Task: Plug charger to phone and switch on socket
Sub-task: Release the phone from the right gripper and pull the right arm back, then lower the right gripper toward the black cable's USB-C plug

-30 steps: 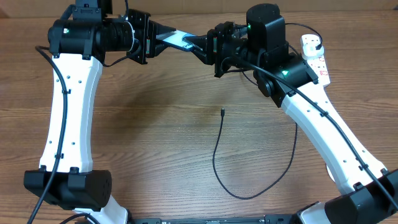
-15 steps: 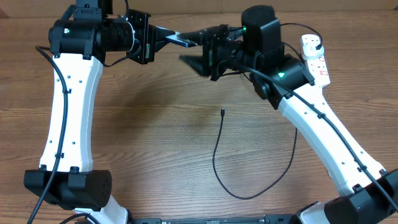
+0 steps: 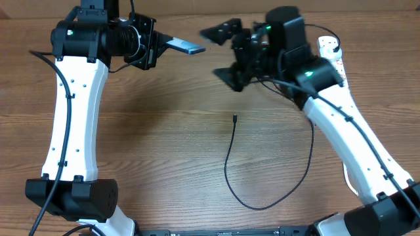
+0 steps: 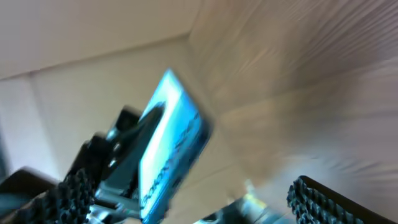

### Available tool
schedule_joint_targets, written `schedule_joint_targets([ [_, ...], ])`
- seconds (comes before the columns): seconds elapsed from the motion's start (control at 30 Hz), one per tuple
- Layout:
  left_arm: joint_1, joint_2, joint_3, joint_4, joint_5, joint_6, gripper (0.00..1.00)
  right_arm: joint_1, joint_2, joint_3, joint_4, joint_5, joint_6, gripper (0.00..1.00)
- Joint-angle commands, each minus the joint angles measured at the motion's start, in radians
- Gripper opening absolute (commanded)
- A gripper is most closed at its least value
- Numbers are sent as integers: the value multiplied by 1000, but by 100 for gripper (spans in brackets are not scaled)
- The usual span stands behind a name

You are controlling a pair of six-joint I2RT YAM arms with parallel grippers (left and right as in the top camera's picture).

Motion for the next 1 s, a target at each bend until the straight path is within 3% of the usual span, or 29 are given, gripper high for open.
schedule_joint_targets([
  [0.0, 13, 3, 4, -23, -142, 102, 4, -79, -30, 27, -92, 47, -265, 100],
  [0.1, 13, 3, 4, -47, -253, 237, 4, -152, -29, 26, -252, 139, -496, 100],
  [0.2, 11, 4, 3, -47, -309, 410, 4, -177, -28, 25, -371, 245, -629, 100],
  [0.33, 2, 4, -9, -51, -321, 610, 4, -180, -15, 20, -492, 377, -664, 100],
  [0.53, -39, 4, -64, -72, -314, 872, 4, -164, -1, -42, -520, 394, -663, 100],
  [0.73, -55, 4, -128, -37, -91, 1036, 4, -164, -1, -81, -524, 394, -655, 100],
  [0.97, -47, 4, -134, -12, 132, 1035, 4, -162, -1, -172, -510, 394, -656, 100],
])
